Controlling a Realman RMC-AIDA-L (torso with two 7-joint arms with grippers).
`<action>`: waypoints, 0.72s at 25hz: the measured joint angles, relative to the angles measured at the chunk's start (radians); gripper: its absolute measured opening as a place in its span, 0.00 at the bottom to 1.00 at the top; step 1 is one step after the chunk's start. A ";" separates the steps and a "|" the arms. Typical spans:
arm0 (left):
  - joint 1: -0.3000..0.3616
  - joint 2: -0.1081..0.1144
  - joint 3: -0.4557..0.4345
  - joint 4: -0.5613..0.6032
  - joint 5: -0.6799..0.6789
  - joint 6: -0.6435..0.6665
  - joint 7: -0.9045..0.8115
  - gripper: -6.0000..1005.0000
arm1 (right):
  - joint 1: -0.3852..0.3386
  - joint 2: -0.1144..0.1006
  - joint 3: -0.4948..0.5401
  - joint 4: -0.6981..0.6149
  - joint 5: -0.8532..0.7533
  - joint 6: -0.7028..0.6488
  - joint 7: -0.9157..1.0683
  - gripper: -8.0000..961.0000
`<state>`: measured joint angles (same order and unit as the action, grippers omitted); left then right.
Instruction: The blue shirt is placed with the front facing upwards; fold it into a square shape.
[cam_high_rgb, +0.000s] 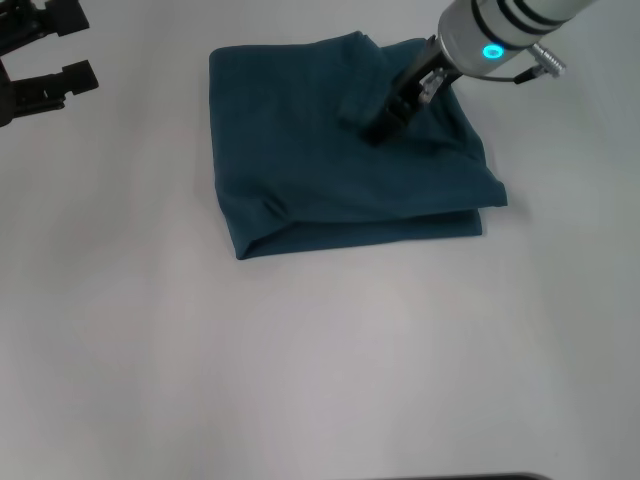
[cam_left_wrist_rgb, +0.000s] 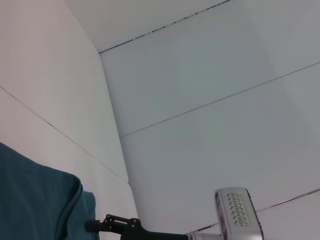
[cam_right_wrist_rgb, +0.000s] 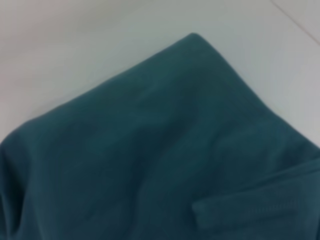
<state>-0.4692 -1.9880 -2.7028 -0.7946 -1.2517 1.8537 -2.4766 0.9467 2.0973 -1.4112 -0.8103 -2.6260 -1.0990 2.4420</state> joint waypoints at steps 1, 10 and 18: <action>0.000 0.000 0.000 0.000 0.000 0.000 0.000 0.95 | 0.001 0.000 -0.008 0.007 0.000 0.006 0.002 0.93; -0.003 0.000 0.000 0.000 0.000 -0.003 -0.005 0.95 | 0.009 0.002 -0.102 0.025 -0.064 0.050 0.084 0.83; -0.013 0.001 -0.005 0.030 -0.002 -0.004 -0.002 0.95 | 0.013 -0.001 -0.105 0.024 -0.107 0.054 0.126 0.66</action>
<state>-0.4817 -1.9867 -2.7081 -0.7647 -1.2535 1.8498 -2.4785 0.9599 2.0965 -1.5166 -0.7866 -2.7331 -1.0451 2.5675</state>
